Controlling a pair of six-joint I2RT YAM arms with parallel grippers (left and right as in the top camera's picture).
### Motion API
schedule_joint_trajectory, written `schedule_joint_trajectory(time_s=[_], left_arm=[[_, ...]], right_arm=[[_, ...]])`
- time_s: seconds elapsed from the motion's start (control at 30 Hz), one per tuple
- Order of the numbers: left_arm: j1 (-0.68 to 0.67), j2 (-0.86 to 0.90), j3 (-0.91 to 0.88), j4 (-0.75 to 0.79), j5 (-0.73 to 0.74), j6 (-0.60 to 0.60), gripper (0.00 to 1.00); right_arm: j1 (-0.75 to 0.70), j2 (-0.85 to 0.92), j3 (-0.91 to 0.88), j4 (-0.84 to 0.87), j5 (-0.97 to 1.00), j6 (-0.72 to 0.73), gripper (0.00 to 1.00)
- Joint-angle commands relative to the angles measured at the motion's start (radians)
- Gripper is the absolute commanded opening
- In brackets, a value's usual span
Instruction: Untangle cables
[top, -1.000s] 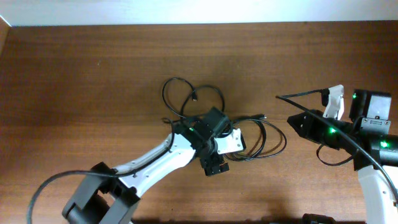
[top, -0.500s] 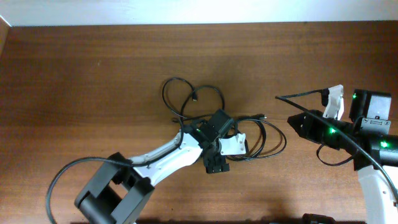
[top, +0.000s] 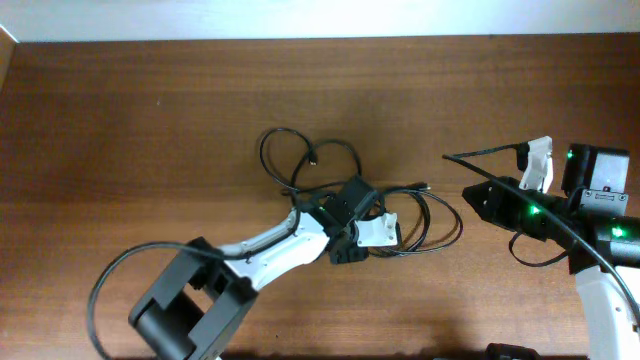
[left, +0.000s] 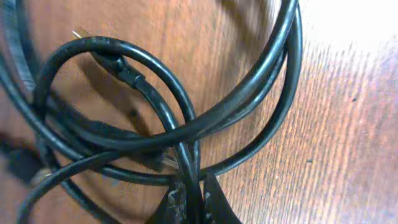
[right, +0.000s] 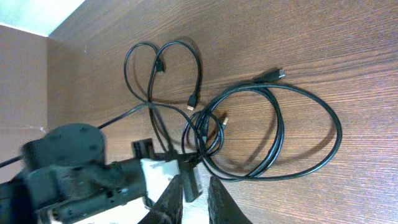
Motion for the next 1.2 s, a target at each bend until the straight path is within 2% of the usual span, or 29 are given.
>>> schedule_joint_trajectory(time_s=[0.0,0.03,0.13,0.2,0.23,0.33,0.43,0.53,0.6,0.7,0.73,0.93,1.0,1.07,1.13,1.17], left_arm=[[-0.003,-0.194,0.009,0.002,0.005,-0.014,0.0],[-0.003,-0.253,0.009,0.005,0.008,-0.014,0.0],[-0.003,-0.416,0.009,0.043,0.04,-0.037,0.0],[-0.003,-0.486,0.009,0.07,0.071,-0.06,0.0],[-0.003,-0.507,0.009,0.089,0.087,-0.076,0.0],[-0.003,-0.518,0.009,0.106,0.176,-0.076,0.04],[-0.003,-0.518,0.009,0.106,0.232,-0.081,0.06],[-0.003,-0.518,0.009,0.11,0.241,-0.095,0.04],[-0.003,-0.518,0.009,0.163,0.291,-0.163,0.04],[-0.003,-0.518,0.009,0.256,0.396,-0.292,0.02],[-0.003,-0.518,0.009,0.267,0.448,-0.299,0.02],[-0.003,-0.518,0.009,0.256,0.509,-0.307,0.0],[-0.003,-0.518,0.009,0.255,0.524,-0.345,0.0],[-0.003,-0.518,0.009,0.256,0.615,-0.356,0.0],[-0.003,-0.518,0.009,0.256,0.669,-0.356,0.0],[-0.003,-0.518,0.009,0.256,0.676,-0.356,0.0]], right_arm=[[-0.004,0.001,0.01,-0.014,0.008,-0.015,0.14],[-0.003,0.001,0.01,-0.028,-0.005,-0.016,0.14],[-0.003,0.001,0.01,-0.069,-0.205,-0.198,0.15],[-0.003,0.001,0.01,-0.073,-0.214,-0.2,0.16],[-0.003,0.001,0.01,-0.073,-0.274,-0.244,0.18],[-0.003,0.001,0.01,-0.077,-0.437,-0.375,0.22],[-0.003,0.001,0.01,-0.08,-0.468,-0.433,0.26],[-0.003,0.001,0.01,-0.123,-0.468,-0.534,0.36],[-0.003,0.001,0.01,-0.156,-0.467,-0.599,0.39],[-0.003,0.001,0.01,-0.159,-0.467,-0.617,0.43],[-0.003,0.001,0.01,-0.159,-0.467,-0.617,0.44],[-0.003,0.001,0.01,-0.158,-0.472,-0.617,0.44],[-0.003,0.001,0.01,-0.149,-0.472,-0.617,0.44],[-0.003,0.001,0.01,-0.127,-0.472,-0.616,0.44],[-0.003,0.001,0.01,-0.127,-0.472,-0.616,0.3],[-0.003,0.001,0.01,-0.127,-0.472,-0.616,0.27]])
